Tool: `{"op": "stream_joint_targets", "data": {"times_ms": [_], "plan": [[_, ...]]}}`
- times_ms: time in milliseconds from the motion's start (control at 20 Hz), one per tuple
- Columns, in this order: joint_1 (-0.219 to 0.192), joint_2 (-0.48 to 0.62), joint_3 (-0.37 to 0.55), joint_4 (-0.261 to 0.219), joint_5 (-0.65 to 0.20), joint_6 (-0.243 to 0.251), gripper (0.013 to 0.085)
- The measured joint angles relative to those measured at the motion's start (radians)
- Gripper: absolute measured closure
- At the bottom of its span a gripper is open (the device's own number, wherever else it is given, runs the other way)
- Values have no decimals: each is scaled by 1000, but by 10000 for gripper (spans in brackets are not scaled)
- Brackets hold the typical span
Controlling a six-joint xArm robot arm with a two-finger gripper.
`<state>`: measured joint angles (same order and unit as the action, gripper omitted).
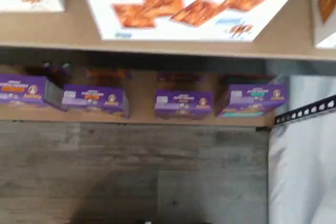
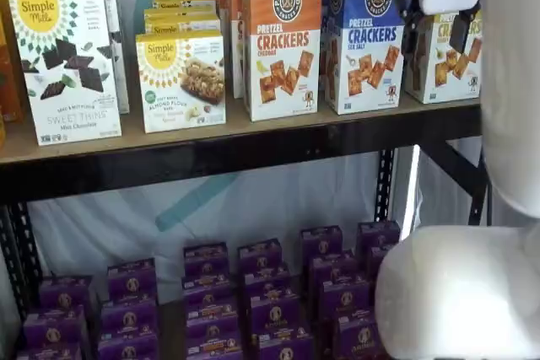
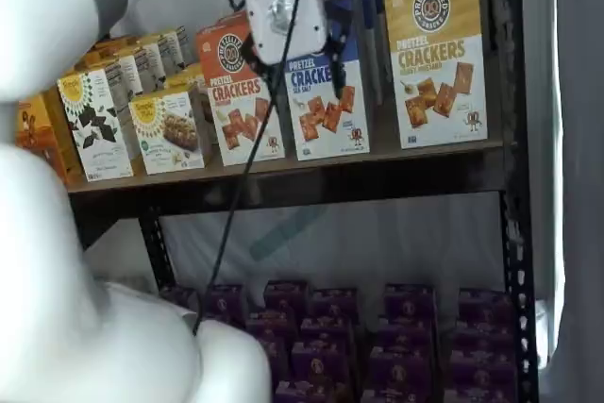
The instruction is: Retrieve the yellow and white box located on the top shelf, the sixth one from the left
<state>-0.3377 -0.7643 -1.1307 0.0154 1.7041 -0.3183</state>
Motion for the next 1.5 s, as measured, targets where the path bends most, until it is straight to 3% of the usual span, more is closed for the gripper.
{"op": "stream_joint_targets", "data": {"times_ms": [500, 1200, 1500], "plan": [[-176, 157, -100, 52, -102, -168, 130], [-279, 275, -203, 75, -137, -268, 130], [-320, 305, -236, 117, -160, -304, 130]]}}
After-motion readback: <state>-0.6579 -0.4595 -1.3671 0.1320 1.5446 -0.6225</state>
